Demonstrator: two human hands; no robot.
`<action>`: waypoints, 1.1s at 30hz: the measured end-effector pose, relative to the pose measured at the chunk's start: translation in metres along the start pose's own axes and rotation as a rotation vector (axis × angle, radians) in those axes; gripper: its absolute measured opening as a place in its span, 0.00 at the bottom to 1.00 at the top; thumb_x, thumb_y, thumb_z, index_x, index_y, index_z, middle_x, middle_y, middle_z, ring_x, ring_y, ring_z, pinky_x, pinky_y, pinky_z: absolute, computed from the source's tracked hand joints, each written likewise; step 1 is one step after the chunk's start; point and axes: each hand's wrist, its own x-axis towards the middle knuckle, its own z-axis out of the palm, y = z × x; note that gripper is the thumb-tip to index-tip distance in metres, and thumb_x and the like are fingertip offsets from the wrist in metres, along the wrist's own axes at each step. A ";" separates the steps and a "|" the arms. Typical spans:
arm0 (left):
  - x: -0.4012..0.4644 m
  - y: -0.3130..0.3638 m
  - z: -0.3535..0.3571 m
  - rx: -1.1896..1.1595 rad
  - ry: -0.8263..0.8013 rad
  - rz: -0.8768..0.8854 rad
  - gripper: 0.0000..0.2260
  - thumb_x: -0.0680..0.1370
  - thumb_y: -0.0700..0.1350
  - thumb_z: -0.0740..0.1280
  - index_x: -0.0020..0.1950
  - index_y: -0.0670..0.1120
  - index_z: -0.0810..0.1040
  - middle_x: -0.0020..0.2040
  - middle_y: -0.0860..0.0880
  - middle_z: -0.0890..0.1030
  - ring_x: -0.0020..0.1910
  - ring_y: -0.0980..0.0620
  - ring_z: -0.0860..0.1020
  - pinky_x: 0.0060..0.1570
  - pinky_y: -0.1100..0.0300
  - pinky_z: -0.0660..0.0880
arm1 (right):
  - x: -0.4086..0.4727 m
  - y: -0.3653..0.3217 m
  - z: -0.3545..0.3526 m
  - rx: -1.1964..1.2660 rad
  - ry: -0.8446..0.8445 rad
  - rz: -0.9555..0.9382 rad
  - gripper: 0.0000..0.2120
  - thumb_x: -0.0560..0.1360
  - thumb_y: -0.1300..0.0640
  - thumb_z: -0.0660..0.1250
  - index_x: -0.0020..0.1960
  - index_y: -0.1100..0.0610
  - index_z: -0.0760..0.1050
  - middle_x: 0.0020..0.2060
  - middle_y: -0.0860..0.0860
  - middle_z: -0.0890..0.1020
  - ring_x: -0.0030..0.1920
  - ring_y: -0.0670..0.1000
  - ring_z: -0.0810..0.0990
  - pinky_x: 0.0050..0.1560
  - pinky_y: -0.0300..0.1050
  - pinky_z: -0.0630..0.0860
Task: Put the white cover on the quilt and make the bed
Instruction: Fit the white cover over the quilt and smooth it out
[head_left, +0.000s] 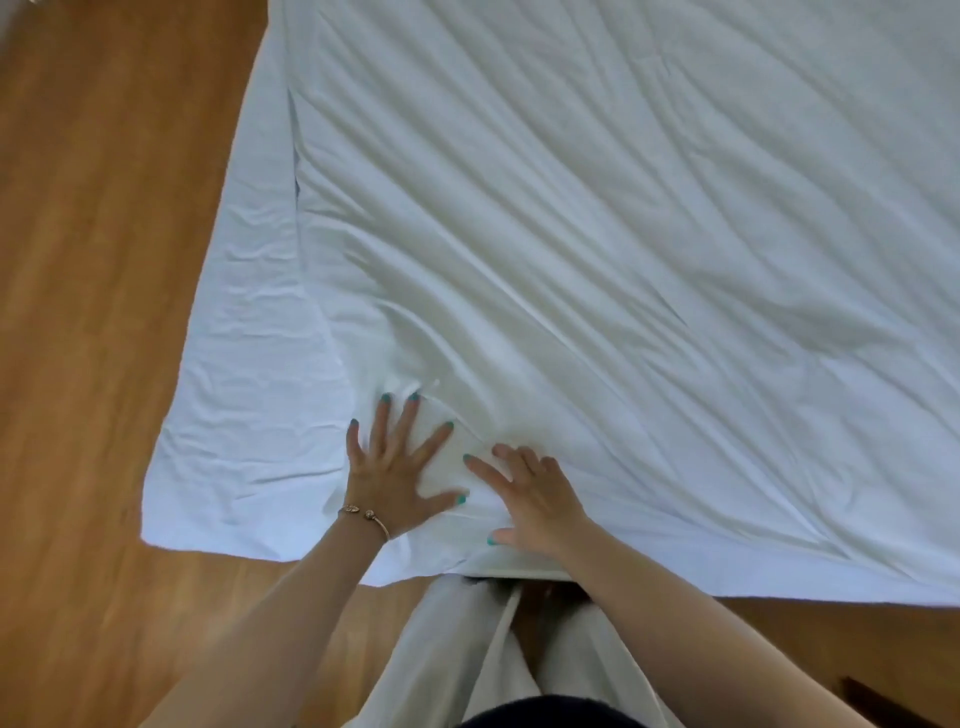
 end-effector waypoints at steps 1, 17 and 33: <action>-0.001 -0.009 -0.001 -0.034 -0.007 -0.002 0.37 0.69 0.75 0.53 0.75 0.63 0.58 0.79 0.46 0.55 0.77 0.37 0.52 0.66 0.33 0.56 | 0.006 -0.009 -0.002 0.005 0.016 -0.017 0.57 0.54 0.33 0.78 0.76 0.45 0.56 0.68 0.54 0.71 0.60 0.60 0.76 0.52 0.55 0.77; 0.066 -0.050 -0.036 -1.144 -0.044 -0.674 0.48 0.72 0.51 0.74 0.76 0.57 0.39 0.56 0.45 0.76 0.51 0.43 0.77 0.50 0.53 0.74 | 0.071 -0.120 -0.026 0.299 0.052 0.517 0.55 0.60 0.25 0.67 0.77 0.44 0.44 0.72 0.53 0.55 0.67 0.59 0.60 0.61 0.54 0.65; -0.033 -0.240 0.001 -1.135 -0.342 -0.077 0.27 0.70 0.46 0.73 0.68 0.45 0.71 0.61 0.48 0.78 0.61 0.48 0.75 0.56 0.60 0.70 | 0.096 -0.277 0.011 0.364 -0.088 0.537 0.32 0.75 0.46 0.65 0.75 0.48 0.57 0.60 0.53 0.76 0.59 0.57 0.75 0.58 0.50 0.72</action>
